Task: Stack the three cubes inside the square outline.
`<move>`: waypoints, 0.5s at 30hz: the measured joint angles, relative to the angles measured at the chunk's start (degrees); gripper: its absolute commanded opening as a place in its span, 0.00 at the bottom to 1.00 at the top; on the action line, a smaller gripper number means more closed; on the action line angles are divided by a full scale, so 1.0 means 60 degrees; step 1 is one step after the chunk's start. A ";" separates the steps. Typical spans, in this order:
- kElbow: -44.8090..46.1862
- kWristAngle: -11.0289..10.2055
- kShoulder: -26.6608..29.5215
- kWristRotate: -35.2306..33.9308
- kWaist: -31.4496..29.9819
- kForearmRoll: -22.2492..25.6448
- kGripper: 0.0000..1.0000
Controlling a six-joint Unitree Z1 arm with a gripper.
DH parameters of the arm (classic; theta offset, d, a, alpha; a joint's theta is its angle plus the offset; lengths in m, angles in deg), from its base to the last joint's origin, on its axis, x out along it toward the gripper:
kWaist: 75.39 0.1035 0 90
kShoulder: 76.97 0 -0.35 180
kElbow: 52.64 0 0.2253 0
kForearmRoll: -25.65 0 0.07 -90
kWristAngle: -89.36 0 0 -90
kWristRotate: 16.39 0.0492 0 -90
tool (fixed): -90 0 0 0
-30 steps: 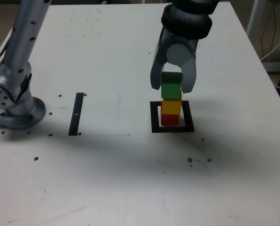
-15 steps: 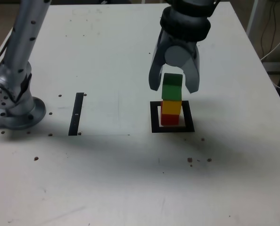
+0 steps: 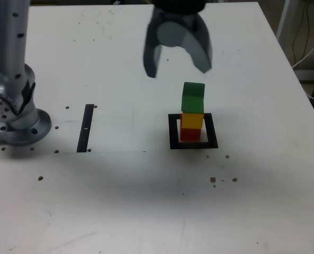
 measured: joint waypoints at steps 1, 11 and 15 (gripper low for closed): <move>0.0201 -0.0027 0.0186 -0.0016 0.0035 -0.0022 0.99; 0.2915 -0.0353 0.2050 -0.0054 0.0451 -0.0521 0.99; 0.4143 -0.0351 0.2662 -0.0060 0.0631 -0.1047 0.99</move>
